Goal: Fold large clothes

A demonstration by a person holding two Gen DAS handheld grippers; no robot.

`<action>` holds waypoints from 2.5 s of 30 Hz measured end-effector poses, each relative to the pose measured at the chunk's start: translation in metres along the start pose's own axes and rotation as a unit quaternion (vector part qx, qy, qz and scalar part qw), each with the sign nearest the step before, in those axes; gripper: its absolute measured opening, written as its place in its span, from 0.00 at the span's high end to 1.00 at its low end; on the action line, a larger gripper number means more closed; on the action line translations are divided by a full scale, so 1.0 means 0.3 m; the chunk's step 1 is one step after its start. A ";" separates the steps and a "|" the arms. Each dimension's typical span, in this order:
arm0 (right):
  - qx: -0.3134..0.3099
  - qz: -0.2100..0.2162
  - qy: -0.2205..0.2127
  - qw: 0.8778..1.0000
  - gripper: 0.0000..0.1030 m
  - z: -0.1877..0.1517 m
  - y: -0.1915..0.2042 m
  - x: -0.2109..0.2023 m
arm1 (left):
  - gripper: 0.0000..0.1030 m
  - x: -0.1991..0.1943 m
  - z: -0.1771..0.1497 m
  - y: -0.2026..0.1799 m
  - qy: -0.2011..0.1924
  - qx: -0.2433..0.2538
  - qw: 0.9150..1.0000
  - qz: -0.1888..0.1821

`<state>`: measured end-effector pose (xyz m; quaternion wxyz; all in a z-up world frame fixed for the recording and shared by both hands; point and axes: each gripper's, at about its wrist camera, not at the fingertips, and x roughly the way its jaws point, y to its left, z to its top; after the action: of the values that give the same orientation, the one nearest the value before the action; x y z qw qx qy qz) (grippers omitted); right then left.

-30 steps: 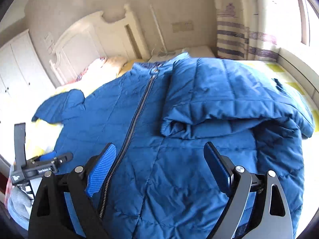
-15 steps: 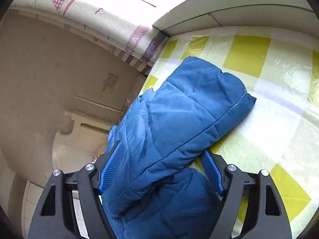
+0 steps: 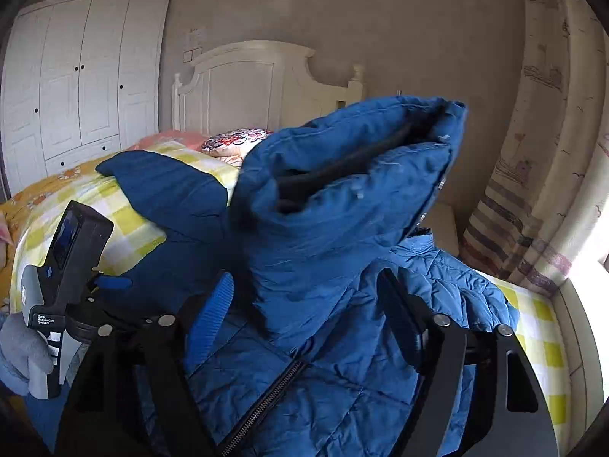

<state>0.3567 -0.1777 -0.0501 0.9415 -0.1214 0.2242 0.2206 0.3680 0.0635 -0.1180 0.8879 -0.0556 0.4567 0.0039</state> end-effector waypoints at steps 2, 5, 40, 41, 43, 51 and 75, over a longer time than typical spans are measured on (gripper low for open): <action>0.025 0.006 -0.008 1.000 0.16 -0.035 -0.005 -0.011 | 0.02 -0.003 -0.001 0.009 -0.002 -0.005 1.000 -0.009; 0.148 -0.001 -0.023 0.989 0.19 -0.124 -0.160 -0.056 | 0.02 -0.006 0.002 0.021 -0.005 -0.013 1.000 -0.021; 0.465 -0.052 -0.020 0.884 0.25 -0.468 -0.585 -0.107 | 0.52 0.096 0.231 0.107 -0.025 -0.132 0.988 -0.078; 0.462 -0.045 -0.011 0.886 0.25 -0.465 -0.583 -0.095 | 0.45 0.088 0.199 0.099 -0.037 -0.121 0.989 -0.083; 0.456 -0.038 0.020 0.889 0.25 -0.456 -0.579 -0.057 | 0.35 0.062 0.168 0.067 -0.057 -0.095 0.991 -0.081; 0.360 -0.020 0.115 0.926 0.22 -0.343 -0.564 0.096 | 0.22 0.064 0.167 0.058 -0.071 -0.101 0.987 -0.102; 0.275 -0.166 0.030 0.946 0.40 -0.177 -0.503 -0.048 | 0.14 0.060 0.166 0.087 -0.078 -0.130 0.982 -0.117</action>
<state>0.3964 -0.3320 -0.0698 0.9544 0.1004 0.2810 -0.0132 0.4173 0.0937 -0.1063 0.9004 -0.2229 0.3720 -0.0366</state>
